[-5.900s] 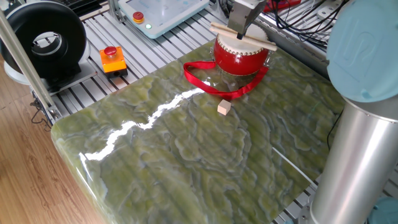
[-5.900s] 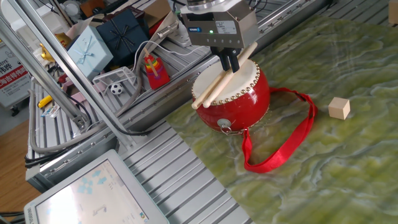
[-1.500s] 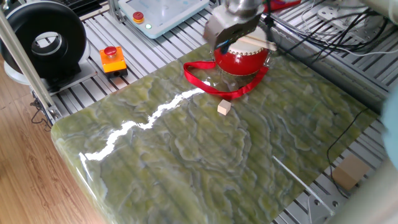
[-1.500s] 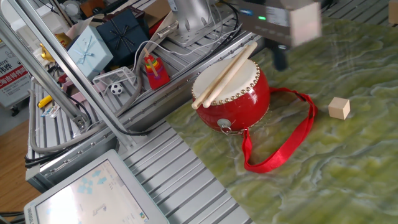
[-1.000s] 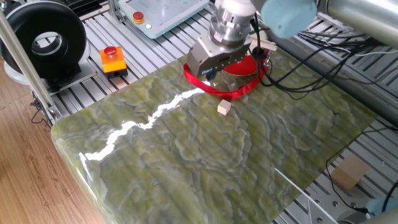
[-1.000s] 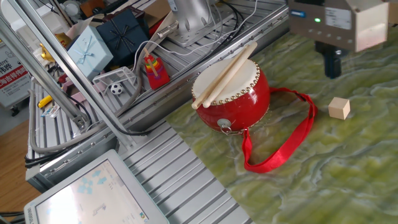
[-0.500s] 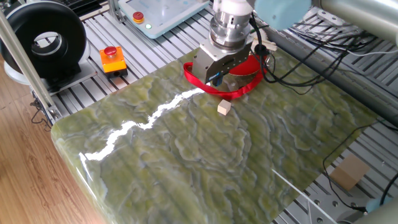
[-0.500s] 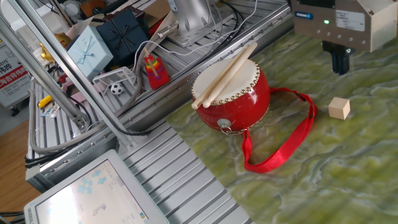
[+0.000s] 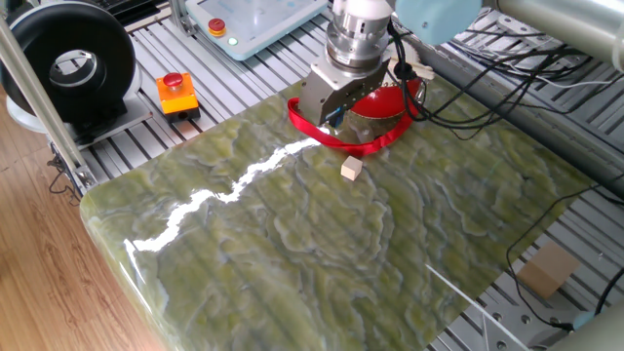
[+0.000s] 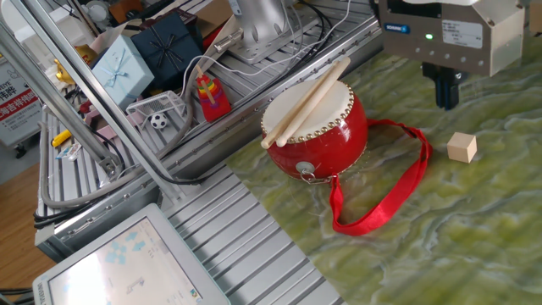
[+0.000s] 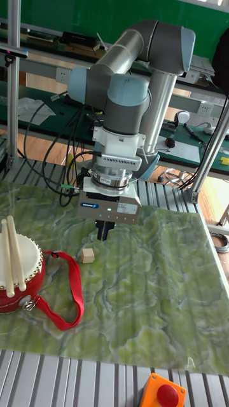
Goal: Play the drum
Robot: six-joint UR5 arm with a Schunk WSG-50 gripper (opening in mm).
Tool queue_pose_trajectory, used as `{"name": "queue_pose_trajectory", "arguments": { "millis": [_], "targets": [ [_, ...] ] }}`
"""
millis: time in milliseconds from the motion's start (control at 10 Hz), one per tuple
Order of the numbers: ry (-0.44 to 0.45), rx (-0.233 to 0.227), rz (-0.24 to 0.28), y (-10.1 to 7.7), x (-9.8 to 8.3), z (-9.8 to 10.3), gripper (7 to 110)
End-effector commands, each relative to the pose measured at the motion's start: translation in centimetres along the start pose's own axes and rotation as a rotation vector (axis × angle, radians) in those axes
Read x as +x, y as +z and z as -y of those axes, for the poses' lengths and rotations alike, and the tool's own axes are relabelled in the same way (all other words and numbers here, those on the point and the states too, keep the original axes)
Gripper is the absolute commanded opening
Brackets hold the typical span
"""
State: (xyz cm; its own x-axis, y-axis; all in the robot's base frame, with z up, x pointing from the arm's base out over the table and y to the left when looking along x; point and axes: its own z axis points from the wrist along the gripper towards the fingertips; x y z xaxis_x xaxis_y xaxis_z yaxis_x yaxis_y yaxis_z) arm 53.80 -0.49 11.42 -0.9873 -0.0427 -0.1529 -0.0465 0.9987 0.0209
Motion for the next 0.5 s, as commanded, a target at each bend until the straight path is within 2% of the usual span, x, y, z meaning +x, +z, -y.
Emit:
{"name": "queue_pose_trajectory", "arguments": {
  "millis": [0, 100, 200, 400],
  "targets": [
    [-0.03, -0.01, 0.011, -0.1, -0.4, -0.1, 7],
    [-0.016, 0.066, -0.008, -0.2, 0.0, 1.8, 7],
    [-0.013, 0.115, -0.026, -0.3, 0.5, 3.0, 7],
    [0.003, 0.084, -0.048, -0.2, 1.0, 2.3, 7]
  ]
}}
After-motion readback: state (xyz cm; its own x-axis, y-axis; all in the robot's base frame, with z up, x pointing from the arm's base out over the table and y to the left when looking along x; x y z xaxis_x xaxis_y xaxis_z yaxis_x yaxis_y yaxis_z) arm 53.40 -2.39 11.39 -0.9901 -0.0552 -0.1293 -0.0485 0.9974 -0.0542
